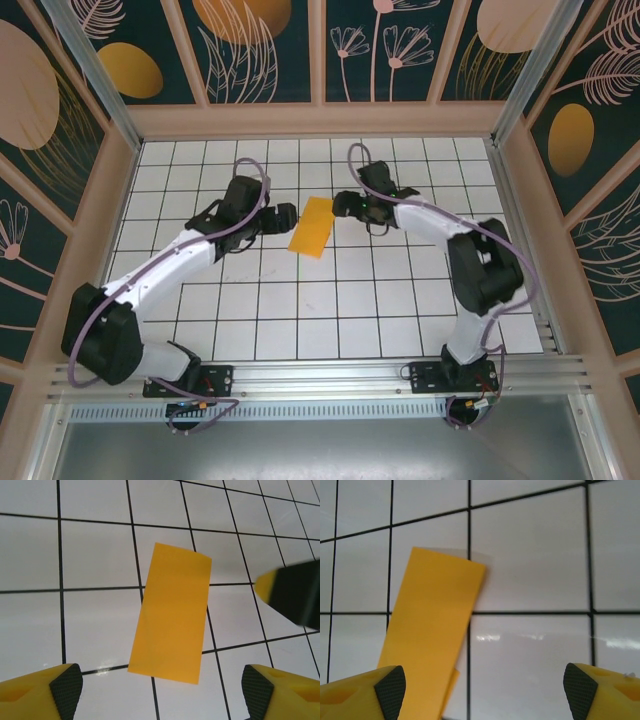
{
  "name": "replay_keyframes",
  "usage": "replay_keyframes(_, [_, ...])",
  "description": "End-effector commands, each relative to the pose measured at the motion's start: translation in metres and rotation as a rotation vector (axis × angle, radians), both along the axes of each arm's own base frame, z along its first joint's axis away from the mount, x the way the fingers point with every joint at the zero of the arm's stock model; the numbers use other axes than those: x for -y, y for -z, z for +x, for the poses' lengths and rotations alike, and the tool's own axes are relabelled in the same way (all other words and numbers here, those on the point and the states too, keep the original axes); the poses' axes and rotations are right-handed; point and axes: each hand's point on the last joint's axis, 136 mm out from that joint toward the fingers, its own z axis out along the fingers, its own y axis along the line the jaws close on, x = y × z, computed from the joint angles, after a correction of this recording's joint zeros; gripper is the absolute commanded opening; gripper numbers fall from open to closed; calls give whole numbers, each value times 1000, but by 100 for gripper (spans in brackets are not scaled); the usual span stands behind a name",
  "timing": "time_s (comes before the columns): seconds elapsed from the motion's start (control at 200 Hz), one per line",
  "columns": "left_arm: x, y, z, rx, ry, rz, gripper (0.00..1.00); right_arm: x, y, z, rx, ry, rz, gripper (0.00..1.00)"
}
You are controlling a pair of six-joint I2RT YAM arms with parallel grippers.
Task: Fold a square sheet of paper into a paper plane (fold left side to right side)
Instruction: Rotate the paper at the center of the table.
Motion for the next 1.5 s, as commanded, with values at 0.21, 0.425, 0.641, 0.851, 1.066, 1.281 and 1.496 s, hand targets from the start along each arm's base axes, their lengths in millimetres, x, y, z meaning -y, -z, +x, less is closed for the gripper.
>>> replay_keyframes(0.21, [-38, -11, -12, 140, -128, -39, 93, -40, 36, 29, -69, 0, -65, 91])
replay_keyframes(0.425, [-51, -23, -19, 185, -147, -3, 96, -58, 54, 36, -109, -17, -60, 90])
replay_keyframes(0.641, [-56, -25, -21, 193, -153, 23, 98, -92, 53, 34, -102, -133, -17, 89])
replay_keyframes(0.851, [-52, -22, -20, 177, -138, 11, 98, -111, 46, 32, -65, -243, 13, 82])
replay_keyframes(1.066, [-26, -2, -17, 87, -66, -55, 99, -80, 26, 36, -8, -204, -79, 84])
replay_keyframes(1.281, [-2, 30, -9, -62, 6, -161, 98, -96, -7, 25, 33, -313, 162, 84])
replay_keyframes(1.496, [2, 45, 0, -111, 24, -213, 97, -116, 11, 30, -1, -361, 252, 82])
